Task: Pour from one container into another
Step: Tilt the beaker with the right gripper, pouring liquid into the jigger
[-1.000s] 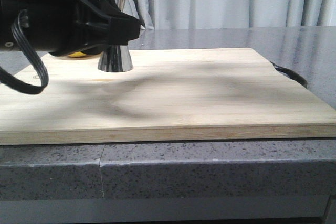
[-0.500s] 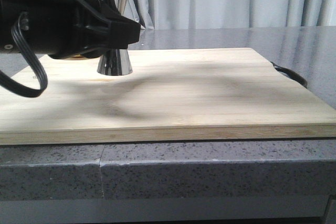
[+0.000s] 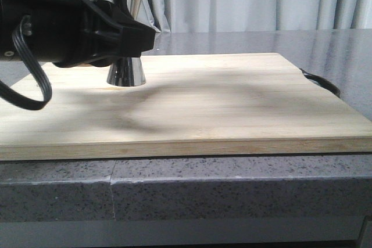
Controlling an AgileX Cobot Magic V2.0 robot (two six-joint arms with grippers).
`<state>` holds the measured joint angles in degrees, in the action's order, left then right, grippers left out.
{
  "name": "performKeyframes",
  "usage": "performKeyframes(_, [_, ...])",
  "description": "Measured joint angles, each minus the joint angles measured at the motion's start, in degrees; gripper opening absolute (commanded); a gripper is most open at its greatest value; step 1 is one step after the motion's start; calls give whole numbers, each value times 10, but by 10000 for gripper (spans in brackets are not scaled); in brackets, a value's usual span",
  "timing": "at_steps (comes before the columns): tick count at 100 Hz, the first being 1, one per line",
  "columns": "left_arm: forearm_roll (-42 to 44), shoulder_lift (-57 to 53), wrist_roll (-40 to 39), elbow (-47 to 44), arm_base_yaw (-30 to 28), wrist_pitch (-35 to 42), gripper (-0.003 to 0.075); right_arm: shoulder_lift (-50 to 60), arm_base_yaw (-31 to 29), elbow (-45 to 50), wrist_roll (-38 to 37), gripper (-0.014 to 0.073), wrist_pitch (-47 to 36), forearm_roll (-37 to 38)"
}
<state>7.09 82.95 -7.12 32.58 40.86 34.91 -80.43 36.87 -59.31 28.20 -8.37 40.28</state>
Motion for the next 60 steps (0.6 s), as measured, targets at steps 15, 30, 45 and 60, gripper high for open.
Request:
performKeyframes(15, [0,0,0,0,0,-2,-19,0,0,0,0,289,1,19])
performKeyframes(30, [0,0,0,0,0,-2,-19,0,0,-2,0,290,8,31])
performKeyframes(45, [1,0,0,0,0,-3,-19,0,0,-15,0,289,23,46])
performKeyframes(60, [3,0,0,0,0,-3,-19,0,0,-27,0,290,28,55])
